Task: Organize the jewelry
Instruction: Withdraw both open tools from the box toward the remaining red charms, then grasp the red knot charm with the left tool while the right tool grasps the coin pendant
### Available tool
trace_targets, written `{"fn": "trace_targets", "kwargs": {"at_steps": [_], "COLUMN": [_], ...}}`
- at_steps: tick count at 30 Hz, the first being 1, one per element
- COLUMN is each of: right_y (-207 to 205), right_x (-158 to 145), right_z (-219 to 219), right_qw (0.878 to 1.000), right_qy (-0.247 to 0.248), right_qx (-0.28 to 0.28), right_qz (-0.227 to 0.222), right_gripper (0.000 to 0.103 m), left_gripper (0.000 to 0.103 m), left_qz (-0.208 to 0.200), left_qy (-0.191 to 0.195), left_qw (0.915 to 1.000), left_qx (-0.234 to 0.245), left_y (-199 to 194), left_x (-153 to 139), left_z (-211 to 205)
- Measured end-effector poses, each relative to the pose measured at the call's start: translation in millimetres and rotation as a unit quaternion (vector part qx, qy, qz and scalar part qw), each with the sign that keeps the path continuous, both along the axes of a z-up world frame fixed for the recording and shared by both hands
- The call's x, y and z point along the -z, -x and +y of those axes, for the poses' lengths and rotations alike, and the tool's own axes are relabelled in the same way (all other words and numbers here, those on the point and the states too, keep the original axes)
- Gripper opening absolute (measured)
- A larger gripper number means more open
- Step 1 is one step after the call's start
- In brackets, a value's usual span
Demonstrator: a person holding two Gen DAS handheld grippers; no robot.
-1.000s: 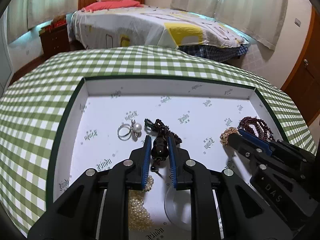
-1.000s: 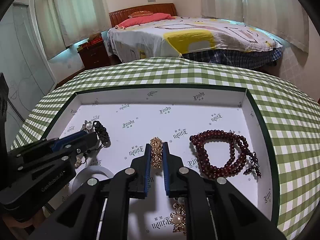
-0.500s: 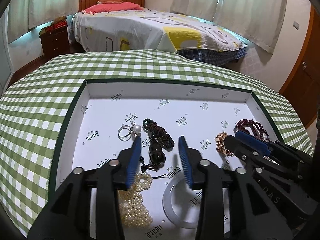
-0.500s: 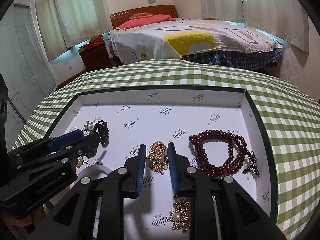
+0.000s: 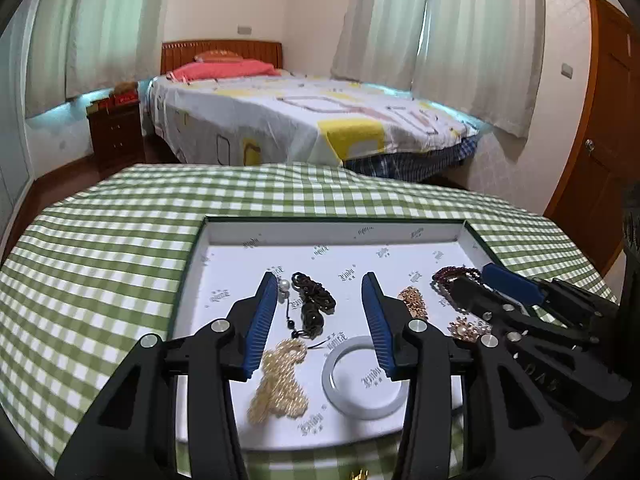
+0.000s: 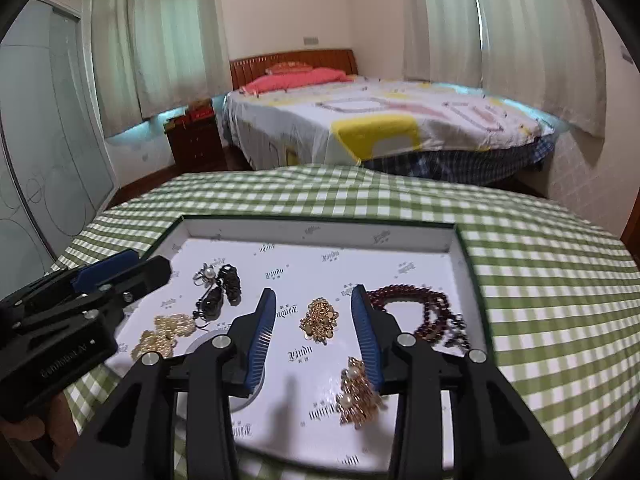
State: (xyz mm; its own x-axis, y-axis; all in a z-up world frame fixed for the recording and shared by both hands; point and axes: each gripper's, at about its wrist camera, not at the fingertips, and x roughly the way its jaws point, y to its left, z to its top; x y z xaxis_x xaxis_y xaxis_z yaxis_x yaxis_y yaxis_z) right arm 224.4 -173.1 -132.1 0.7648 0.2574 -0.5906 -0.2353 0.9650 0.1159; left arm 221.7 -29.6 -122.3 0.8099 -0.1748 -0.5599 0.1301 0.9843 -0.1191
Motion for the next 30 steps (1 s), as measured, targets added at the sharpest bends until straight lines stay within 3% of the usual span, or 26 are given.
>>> {"fn": "trace_targets", "kwargs": {"at_steps": [12, 21, 30], "right_y": [60, 95, 112], "right_x": [-7, 13, 37], "right_z": [-19, -31, -36], "right_qw": [1.0, 0.999, 0.999], "right_qy": [0.007, 0.022, 0.023], "right_qx": [0.018, 0.03, 0.031], "right_qz": [-0.024, -0.022, 0.003], "right_gripper": [0.041, 0.041, 0.041], "left_gripper": [0.043, 0.043, 0.043], "left_qz": [-0.001, 0.008, 0.046], "left_qy": [-0.001, -0.017, -0.039], "left_qw": [1.0, 0.9997, 0.9978], "left_qx": [0.006, 0.014, 0.026], "left_y": [58, 94, 105], "left_x": [4, 28, 56], "left_z": [9, 4, -4]}}
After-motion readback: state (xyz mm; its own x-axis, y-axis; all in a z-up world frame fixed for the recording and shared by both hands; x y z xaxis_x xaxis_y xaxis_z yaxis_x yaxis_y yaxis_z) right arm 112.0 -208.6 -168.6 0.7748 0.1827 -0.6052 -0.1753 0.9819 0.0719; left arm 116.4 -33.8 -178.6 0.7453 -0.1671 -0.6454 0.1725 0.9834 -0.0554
